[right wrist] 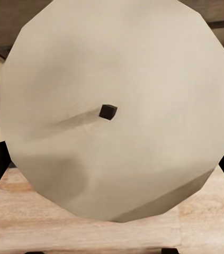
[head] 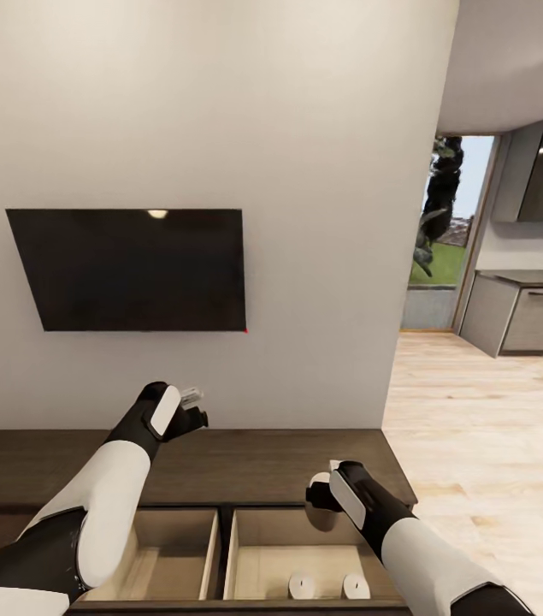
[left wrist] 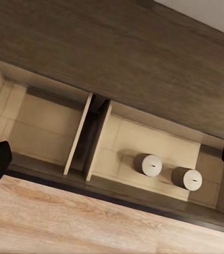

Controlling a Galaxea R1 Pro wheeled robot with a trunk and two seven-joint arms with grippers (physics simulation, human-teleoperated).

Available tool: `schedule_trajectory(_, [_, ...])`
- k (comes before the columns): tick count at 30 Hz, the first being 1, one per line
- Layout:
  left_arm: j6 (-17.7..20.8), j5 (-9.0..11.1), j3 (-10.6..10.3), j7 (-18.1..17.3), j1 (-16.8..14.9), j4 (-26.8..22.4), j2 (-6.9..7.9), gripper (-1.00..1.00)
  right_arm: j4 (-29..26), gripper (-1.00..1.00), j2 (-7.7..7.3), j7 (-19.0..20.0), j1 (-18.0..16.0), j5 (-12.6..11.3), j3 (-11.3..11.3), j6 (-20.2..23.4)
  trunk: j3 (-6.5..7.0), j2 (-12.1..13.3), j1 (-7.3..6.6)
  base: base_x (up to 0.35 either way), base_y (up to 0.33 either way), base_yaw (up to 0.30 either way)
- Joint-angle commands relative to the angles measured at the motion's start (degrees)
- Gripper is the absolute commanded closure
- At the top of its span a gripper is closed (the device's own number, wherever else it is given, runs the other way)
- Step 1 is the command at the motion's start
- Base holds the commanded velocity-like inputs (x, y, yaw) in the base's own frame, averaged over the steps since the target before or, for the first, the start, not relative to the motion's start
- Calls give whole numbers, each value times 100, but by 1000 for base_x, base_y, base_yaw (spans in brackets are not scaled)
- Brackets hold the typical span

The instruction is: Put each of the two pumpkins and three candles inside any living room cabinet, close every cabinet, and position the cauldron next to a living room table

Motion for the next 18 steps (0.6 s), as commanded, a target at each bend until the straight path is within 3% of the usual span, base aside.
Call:
schedule_trajectory(1, [52, 60, 27, 55, -5, -10, -8, -100, -10, 100, -6, -52, -4, -60, 42, 14, -28, -49, 24, 0, 0, 0])
schedule_trajectory(10, [483, 52, 25, 70, -5, -310, -12, -100, -9, 100, -13, -57, -3, -60, 40, 7, -189, -410, 222, 0, 0, 0])
schedule_trajectory(18, [554, 44, 28, 74, -5, -365, -12, -100, -7, 100, -13, -57, -4, -60, 38, 7, -333, -731, 397, 0, 0, 0])
